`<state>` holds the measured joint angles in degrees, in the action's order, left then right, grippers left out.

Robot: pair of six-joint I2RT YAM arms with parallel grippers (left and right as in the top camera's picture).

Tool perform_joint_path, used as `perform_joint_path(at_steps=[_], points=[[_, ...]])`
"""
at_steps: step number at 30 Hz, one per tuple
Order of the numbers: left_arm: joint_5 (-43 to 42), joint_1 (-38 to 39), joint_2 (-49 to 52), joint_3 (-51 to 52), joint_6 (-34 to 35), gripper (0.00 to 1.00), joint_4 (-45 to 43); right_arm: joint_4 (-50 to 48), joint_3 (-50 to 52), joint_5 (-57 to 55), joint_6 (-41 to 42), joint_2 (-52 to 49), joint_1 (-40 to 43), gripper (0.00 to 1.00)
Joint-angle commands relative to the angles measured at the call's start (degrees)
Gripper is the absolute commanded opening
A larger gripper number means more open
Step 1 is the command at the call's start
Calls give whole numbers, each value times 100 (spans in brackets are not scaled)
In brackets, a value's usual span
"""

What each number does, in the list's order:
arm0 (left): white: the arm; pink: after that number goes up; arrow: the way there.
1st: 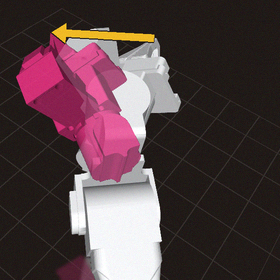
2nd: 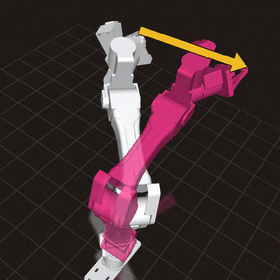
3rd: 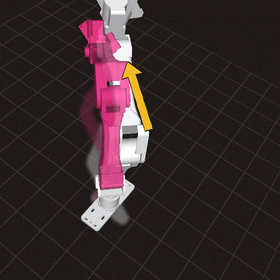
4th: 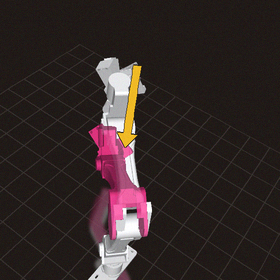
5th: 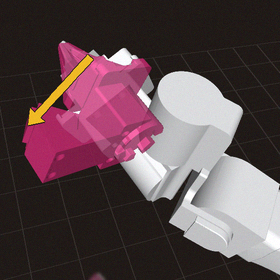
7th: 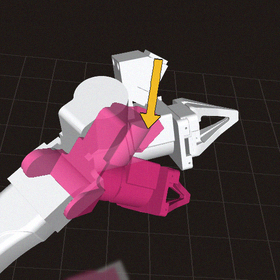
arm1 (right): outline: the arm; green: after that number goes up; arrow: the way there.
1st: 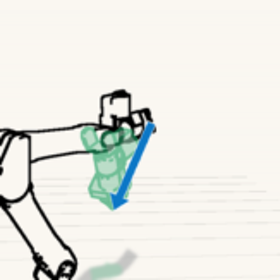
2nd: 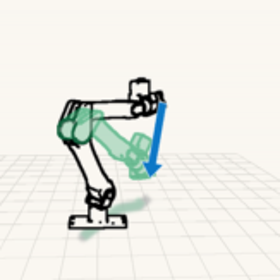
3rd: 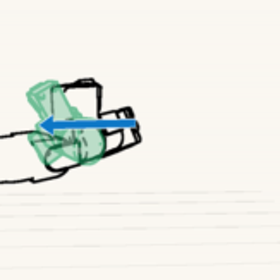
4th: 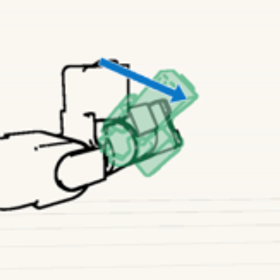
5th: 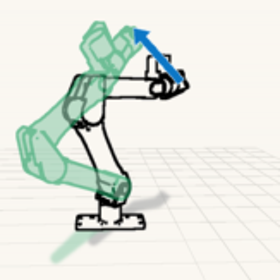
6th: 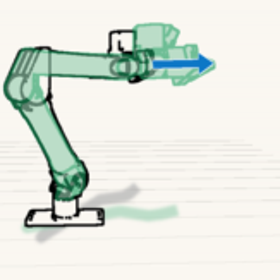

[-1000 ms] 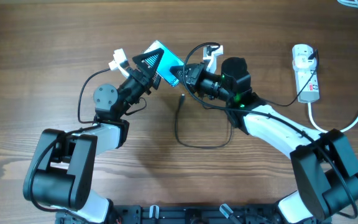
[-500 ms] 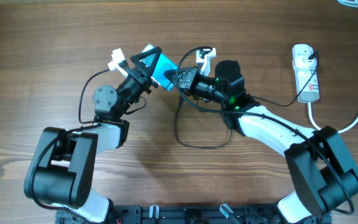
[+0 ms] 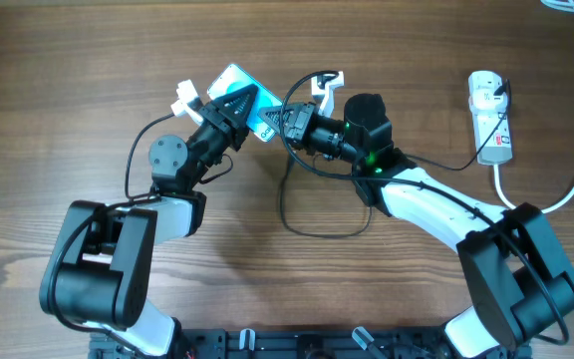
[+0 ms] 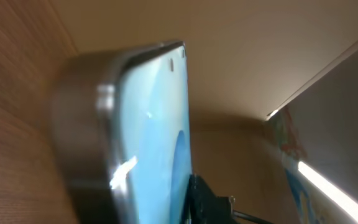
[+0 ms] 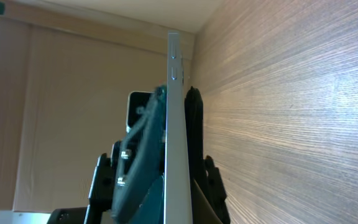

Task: Plug charger to phone and switch on socket
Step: 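Pull the phone away with the left gripper, releasing the right gripper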

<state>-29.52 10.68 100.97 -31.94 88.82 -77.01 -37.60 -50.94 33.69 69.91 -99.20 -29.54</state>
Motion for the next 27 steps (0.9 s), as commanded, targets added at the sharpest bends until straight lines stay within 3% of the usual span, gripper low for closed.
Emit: perform_joint_path(at_steps=[1, 3, 6, 8, 18, 20, 23, 27], points=[[-83, 2, -103, -120, -133, 6, -232, 164, 37, -304, -87, -155, 20, 4], [-83, 2, -103, -120, -133, 4, -232, 162, 37, -293, -90, -155, 20, 7], [-83, 2, -103, -120, -133, 4, -229, 162, 37, -232, -87, -155, 20, 39], [-107, 2, -103, -118, -131, 4, -203, 162, 37, -127, -92, -144, 35, 46], [-643, -208, -103, -118, -116, 4, 586, 448, 37, 758, -789, 442, 643, 57], [-741, -258, -103, -120, -114, 4, 706, 815, 37, 754, -1067, 669, 734, 62], [-861, -308, -103, -122, -107, 4, 752, 1696, 37, 614, -1718, 1082, 852, 79], [-1285, -308, -96, -420, -87, 4, 1357, 3445, 37, -186, -2706, 1801, 944, 82]])
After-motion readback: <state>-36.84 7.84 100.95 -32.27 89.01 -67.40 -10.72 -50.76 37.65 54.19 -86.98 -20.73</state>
